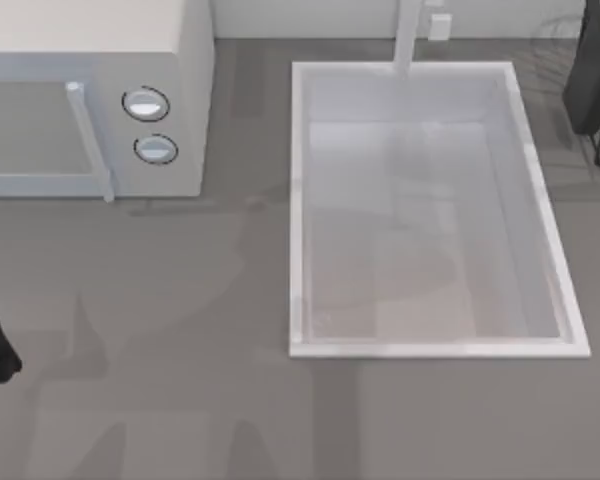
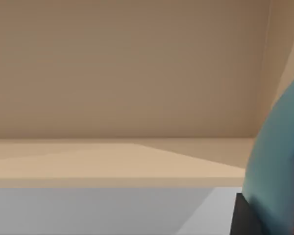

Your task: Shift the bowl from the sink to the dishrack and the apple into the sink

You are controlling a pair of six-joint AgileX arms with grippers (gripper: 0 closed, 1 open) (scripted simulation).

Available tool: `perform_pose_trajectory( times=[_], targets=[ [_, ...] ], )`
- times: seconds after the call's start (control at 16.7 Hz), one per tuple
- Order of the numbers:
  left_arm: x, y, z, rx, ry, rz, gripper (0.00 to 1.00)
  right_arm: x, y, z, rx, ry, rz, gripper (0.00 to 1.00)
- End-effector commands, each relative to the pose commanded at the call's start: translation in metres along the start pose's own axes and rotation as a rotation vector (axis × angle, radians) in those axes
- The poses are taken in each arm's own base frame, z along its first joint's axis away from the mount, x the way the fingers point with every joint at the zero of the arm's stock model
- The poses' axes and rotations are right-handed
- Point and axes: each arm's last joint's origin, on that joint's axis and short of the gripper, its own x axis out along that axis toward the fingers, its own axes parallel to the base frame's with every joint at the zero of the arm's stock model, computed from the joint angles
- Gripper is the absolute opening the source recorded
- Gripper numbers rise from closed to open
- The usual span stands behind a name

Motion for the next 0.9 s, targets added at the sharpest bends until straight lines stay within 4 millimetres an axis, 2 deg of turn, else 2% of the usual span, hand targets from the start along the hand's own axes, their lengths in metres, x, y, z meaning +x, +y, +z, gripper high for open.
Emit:
perform_pose_trajectory(
  times=[0.18, 0.36, 0.66, 0.9],
  targets=[
    [0.0, 0.0, 0.0, 0.0, 0.0, 0.0, 1.0, 0.006, -0.001, -0.004, 0.004, 0.007, 0.001, 0.0],
    [0.0, 0.0, 0.0, 0.0, 0.0, 0.0, 1.0, 0.029, -0.007, -0.029, 0.006, 0.017, 0.002, 0.0],
    [0.0, 0.0, 0.0, 0.0, 0.0, 0.0, 1.0, 0.078, -0.014, -0.103, -0.004, -0.007, -0.003, 0.0],
    [0.0, 0.0, 0.0, 0.0, 0.0, 0.0, 1.0, 0.097, -0.007, -0.166, -0.007, -0.02, -0.002, 0.0]
  ],
)
